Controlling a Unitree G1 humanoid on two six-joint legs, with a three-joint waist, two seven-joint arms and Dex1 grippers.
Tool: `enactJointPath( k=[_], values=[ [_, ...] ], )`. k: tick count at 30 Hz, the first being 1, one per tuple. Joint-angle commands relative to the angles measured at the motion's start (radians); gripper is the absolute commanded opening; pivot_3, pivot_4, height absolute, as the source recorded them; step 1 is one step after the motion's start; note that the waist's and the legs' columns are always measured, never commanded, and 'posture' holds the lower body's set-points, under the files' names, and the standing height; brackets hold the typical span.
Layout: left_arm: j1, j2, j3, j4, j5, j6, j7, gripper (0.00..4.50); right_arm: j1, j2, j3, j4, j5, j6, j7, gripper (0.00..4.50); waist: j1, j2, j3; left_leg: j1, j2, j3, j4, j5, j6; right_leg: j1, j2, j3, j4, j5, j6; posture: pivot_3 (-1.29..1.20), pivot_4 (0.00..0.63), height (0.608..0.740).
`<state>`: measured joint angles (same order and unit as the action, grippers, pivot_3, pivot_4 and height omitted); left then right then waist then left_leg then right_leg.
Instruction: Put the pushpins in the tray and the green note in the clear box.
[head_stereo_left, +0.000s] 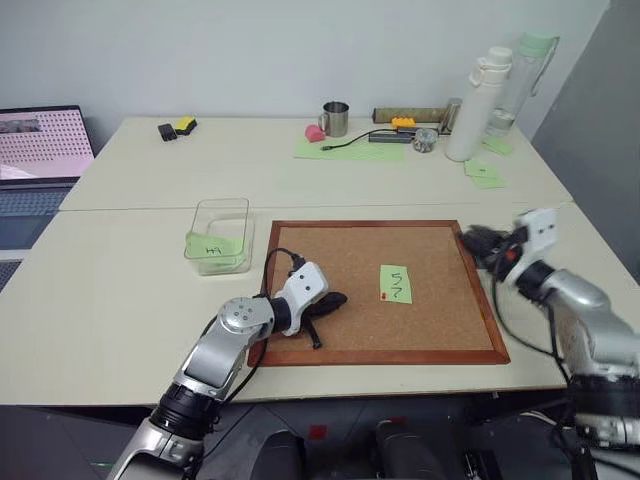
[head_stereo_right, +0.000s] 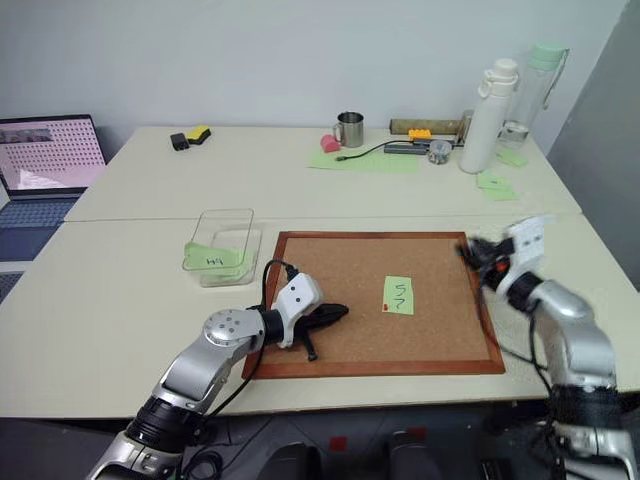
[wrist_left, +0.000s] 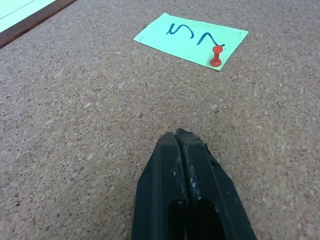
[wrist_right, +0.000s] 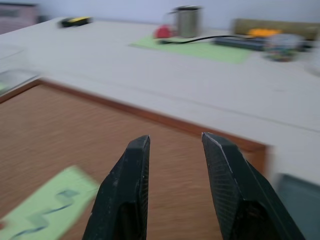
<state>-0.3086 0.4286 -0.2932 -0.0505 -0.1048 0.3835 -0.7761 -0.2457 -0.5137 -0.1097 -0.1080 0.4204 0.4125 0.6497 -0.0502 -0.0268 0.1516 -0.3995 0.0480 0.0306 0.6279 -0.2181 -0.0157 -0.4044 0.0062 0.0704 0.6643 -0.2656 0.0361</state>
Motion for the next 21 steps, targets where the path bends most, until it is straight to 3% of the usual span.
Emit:
enactJointPath(
  k=[1,11,21],
  values=[
    [0.033,0.024,-0.025,0.038,0.024,0.044,-0.013,0.0,0.04,0.025,0.082,-0.159,-0.006,0.026,-0.006,1.69,-0.001,0.0,0.0,0.0,0.0,0.0,0.0,0.0,0.0,0.0,0.0,0.0,0.0,0.0,0.0,0.0,0.15,0.74],
    [0.048,0.03,-0.03,0.015,0.023,0.052,-0.012,0.0,0.052,0.118,0.251,-0.092,-0.099,-0.002,-0.01,1.69,0.0,-0.001,0.0,0.0,0.0,0.0,0.0,0.0,0.0,-0.001,0.0,-0.001,-0.001,0.0,-0.001,0.0,0.15,0.74],
    [0.062,0.034,-0.024,-0.005,0.022,0.065,-0.003,0.0,0.024,0.141,0.29,-0.011,-0.156,-0.01,-0.012,1.69,-0.001,-0.001,0.0,0.0,0.0,0.0,0.0,0.0,0.0,-0.001,0.0,-0.001,-0.001,0.0,-0.001,0.0,0.15,0.74]
  ],
)
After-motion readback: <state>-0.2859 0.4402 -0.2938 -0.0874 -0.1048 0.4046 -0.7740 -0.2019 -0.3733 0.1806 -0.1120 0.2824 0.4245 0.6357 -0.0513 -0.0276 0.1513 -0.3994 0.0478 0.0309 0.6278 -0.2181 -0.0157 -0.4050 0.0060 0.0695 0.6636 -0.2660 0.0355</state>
